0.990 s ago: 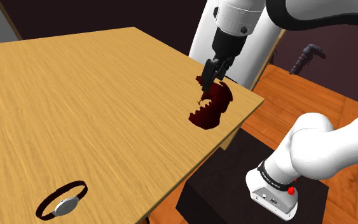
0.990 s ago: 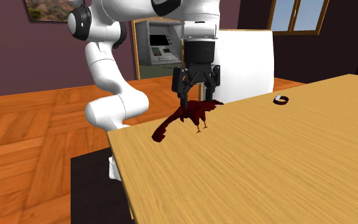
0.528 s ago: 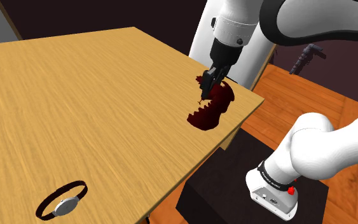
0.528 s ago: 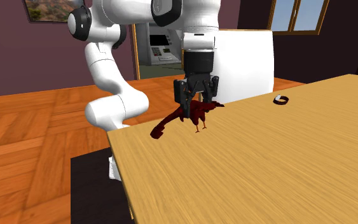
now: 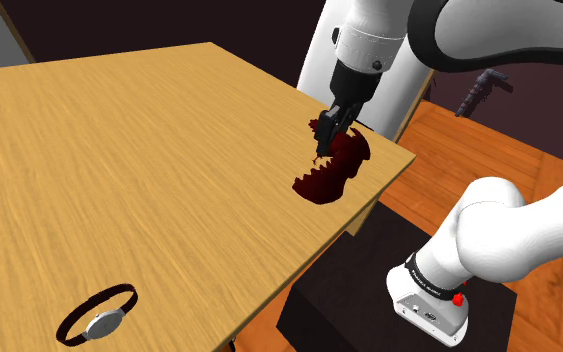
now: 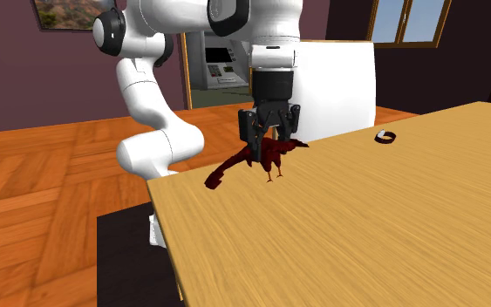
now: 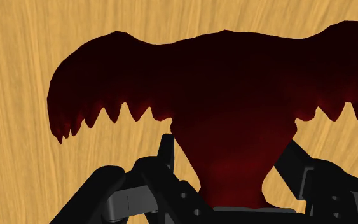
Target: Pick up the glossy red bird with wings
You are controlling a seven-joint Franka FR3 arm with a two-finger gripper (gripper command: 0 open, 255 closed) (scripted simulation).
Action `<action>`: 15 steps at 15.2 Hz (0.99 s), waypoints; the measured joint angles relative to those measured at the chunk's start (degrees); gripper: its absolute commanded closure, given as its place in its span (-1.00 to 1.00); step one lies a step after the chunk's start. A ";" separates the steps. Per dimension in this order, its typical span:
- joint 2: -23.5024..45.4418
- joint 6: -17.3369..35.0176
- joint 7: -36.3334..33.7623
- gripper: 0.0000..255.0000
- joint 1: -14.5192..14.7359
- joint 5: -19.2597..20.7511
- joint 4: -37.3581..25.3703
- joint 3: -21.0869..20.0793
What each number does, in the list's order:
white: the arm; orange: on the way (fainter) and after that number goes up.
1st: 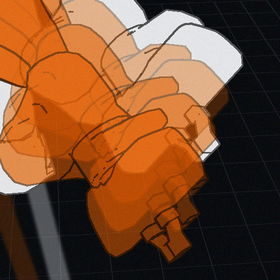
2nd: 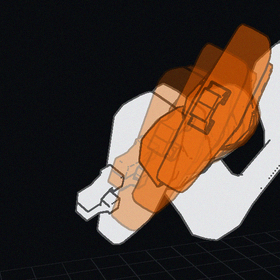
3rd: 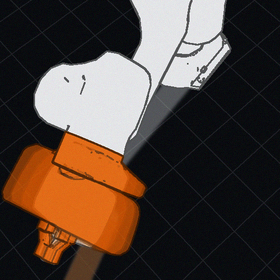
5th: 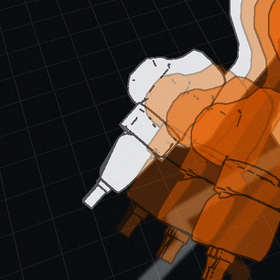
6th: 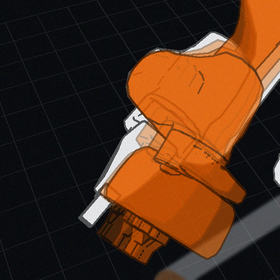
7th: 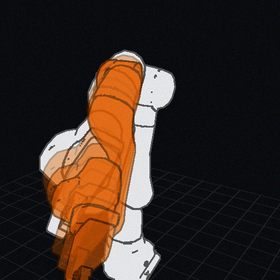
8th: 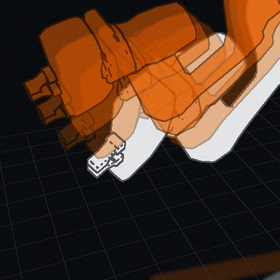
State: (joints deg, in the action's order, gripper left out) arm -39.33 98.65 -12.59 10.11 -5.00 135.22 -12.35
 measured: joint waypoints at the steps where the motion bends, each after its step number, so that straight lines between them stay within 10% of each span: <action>1: -0.04 0.03 -0.03 1.00 0.01 0.00 0.02 -0.02; 15: 2.21 -9.17 -0.08 1.00 -0.52 0.77 -11.27 0.58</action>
State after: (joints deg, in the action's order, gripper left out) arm -37.12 89.48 -12.66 9.59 -4.24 123.95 -11.77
